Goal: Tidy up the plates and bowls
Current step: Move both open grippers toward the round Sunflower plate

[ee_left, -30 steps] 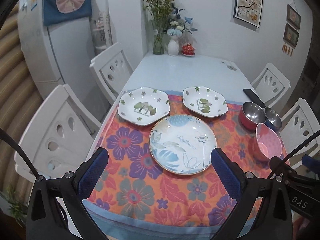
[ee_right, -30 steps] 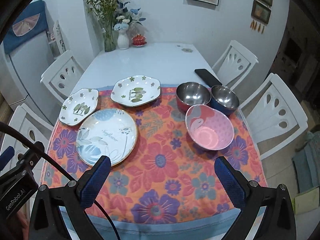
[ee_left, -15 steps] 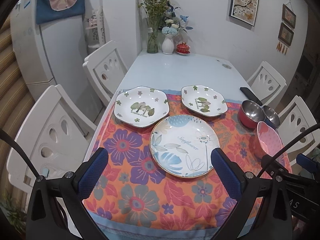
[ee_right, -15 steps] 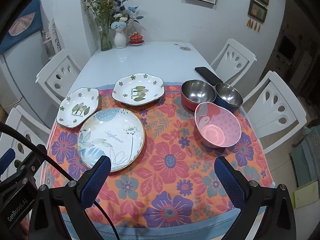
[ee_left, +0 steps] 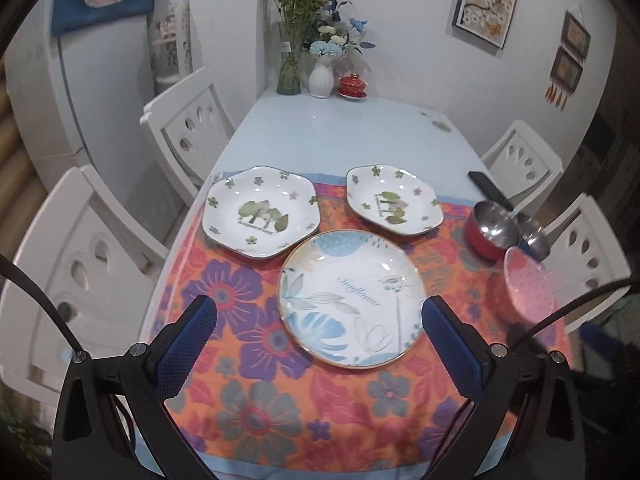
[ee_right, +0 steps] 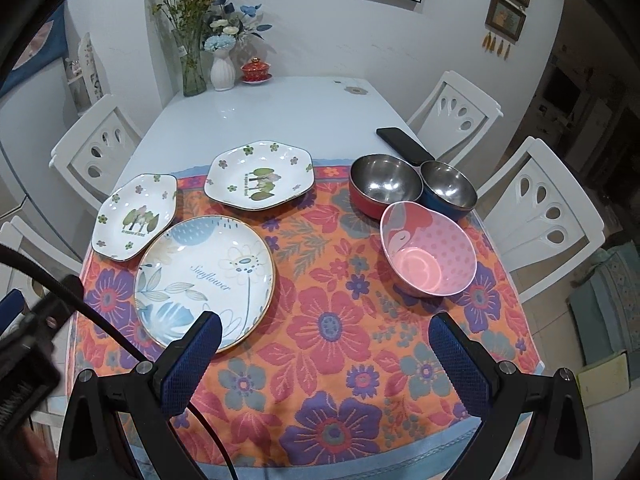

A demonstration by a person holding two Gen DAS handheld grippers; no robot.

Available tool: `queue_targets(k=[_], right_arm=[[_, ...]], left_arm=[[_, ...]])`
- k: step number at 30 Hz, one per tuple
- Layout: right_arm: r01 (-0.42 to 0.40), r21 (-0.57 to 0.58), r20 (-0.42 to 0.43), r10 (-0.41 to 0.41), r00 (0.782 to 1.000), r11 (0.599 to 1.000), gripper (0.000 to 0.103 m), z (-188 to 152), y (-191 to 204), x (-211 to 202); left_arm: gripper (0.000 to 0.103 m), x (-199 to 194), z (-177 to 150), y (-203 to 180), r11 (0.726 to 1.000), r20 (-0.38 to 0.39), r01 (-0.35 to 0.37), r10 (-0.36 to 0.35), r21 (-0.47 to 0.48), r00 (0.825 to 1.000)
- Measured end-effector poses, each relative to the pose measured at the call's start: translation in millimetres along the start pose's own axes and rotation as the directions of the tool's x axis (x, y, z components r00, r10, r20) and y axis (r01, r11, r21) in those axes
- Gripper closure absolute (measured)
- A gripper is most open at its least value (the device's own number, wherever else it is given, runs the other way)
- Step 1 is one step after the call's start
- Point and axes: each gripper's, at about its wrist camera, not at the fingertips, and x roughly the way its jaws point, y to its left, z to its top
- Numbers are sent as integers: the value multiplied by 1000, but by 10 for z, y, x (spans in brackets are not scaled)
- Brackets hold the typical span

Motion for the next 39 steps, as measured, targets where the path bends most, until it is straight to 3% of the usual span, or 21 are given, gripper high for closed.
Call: queue_targets(k=[8,39], right_arm=[[50,-27,-7,-50,999,998,0,28,90,75],[22,-38,-47,-24,999,999,0,-30,163,144]], left_arm=[[1,-6,56,-47,998,3,-54,54,34,999],[1,41,33,18,998,-16,-57,58,29,998]])
